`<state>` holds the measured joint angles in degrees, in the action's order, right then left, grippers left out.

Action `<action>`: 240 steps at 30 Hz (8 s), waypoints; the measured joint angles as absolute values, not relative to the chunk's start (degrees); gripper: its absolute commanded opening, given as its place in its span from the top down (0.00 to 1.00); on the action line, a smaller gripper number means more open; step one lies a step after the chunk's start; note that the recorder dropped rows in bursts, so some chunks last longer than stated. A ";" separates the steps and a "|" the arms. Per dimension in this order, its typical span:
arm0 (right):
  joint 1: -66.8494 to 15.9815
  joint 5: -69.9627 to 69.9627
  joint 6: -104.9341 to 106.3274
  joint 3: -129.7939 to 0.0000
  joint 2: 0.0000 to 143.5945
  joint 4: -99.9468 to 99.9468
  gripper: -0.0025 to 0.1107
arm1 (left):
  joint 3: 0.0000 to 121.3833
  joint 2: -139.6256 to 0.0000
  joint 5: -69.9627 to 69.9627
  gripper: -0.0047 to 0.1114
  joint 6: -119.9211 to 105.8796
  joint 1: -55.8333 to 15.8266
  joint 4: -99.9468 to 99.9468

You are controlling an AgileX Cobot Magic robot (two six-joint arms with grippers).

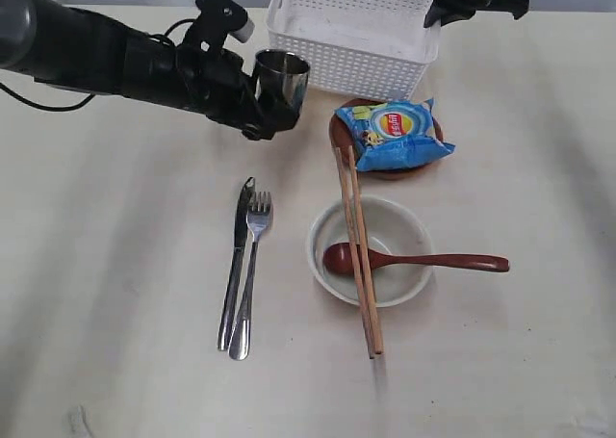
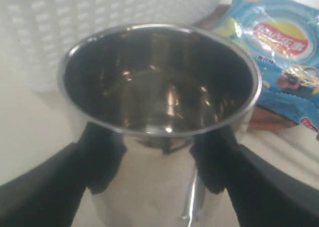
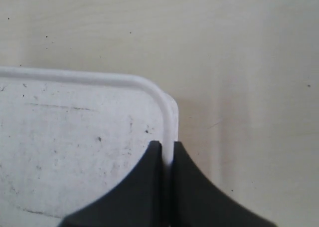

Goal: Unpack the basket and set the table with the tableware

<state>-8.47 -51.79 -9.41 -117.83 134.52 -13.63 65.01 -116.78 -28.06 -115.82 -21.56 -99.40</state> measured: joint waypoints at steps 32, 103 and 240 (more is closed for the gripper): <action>-8.37 -53.73 -5.96 -117.86 134.60 -13.95 0.98 | 68.34 -122.11 -26.67 0.91 -105.48 -21.21 -99.76; -8.37 -59.06 -4.26 -118.03 134.60 -14.17 0.98 | 48.64 -125.49 53.86 0.96 14.14 -21.31 32.50; -43.97 -56.37 11.36 -131.18 125.77 -8.93 0.98 | 42.04 -48.54 6.43 0.96 2.99 -14.50 0.98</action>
